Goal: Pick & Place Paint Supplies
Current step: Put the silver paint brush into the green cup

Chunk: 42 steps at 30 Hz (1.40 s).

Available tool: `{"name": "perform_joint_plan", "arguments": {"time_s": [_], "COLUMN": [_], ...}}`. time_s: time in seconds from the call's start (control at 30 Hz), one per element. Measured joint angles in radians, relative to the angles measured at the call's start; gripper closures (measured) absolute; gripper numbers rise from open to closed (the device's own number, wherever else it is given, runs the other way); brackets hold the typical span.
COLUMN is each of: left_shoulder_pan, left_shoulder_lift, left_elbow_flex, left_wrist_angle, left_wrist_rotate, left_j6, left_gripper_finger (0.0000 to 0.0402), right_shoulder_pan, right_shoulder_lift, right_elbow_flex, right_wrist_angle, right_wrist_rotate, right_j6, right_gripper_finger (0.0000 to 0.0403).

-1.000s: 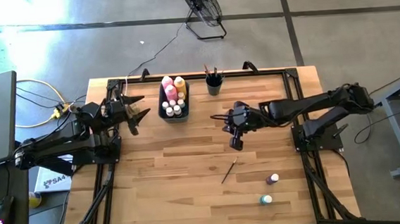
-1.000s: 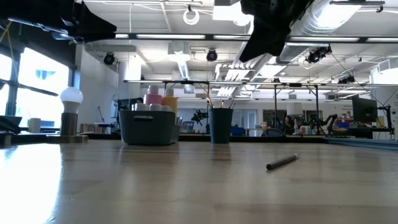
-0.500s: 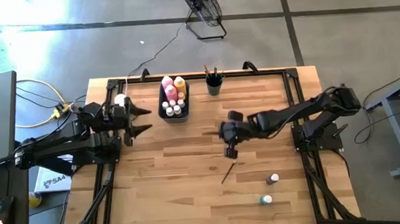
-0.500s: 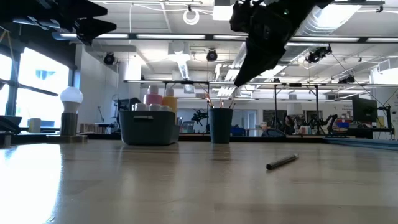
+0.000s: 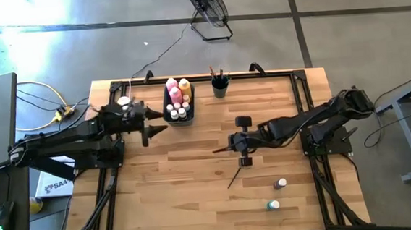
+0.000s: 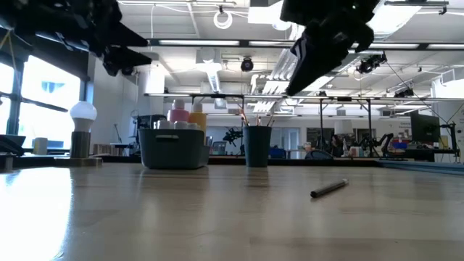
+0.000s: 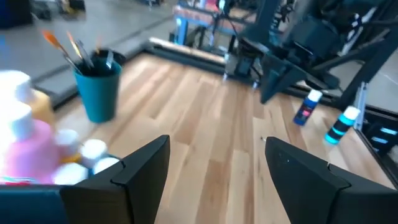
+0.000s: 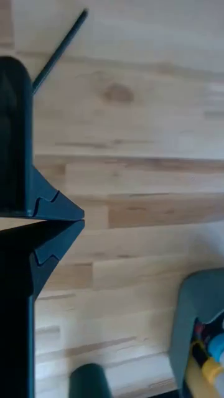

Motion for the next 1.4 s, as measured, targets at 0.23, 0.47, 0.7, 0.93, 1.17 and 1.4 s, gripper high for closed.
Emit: {"name": "perform_joint_plan", "arguments": {"time_s": [0.23, 0.47, 0.7, 0.93, 1.17, 1.4], "left_shoulder_pan": [-0.018, -0.167, -0.327, -0.442, -0.452, -0.452], "left_shoulder_lift": [0.235, 0.346, 0.362, 0.418, 0.575, 0.781], "left_elbow_flex": [0.0, 0.0, 0.0, 0.021, 0.199, 0.417], "left_wrist_angle": [0.207, 0.453, 0.467, 0.424, 0.224, 0.096], "left_wrist_rotate": [0.096, 0.095, -0.133, -0.356, -0.385, -0.292], "left_j6": [-0.022, 0.054, 0.07, -0.035, -0.113, -0.062], "left_gripper_finger": [0.0143, 0.018, 0.0226, 0.0252, 0.0259, 0.0259], "right_shoulder_pan": [-0.028, -0.022, 0.02, 0.021, 0.021, 0.021], "right_shoulder_lift": [-0.03, -0.2, -0.47, -0.719, -0.838, -0.842], "right_elbow_flex": [-0.088, -0.216, -0.39, -0.575, -0.633, -0.635], "right_wrist_angle": [0.023, 0.104, 0.337, 0.591, 0.624, 0.594], "right_wrist_rotate": [-0.009, -0.005, -0.04, -0.163, -0.12, -0.039], "right_j6": [0.005, 0.053, -0.035, -0.105, -0.102, -0.105], "right_gripper_finger": [0.0401, 0.0401, 0.0401, 0.0401, 0.0401, 0.0401]}}
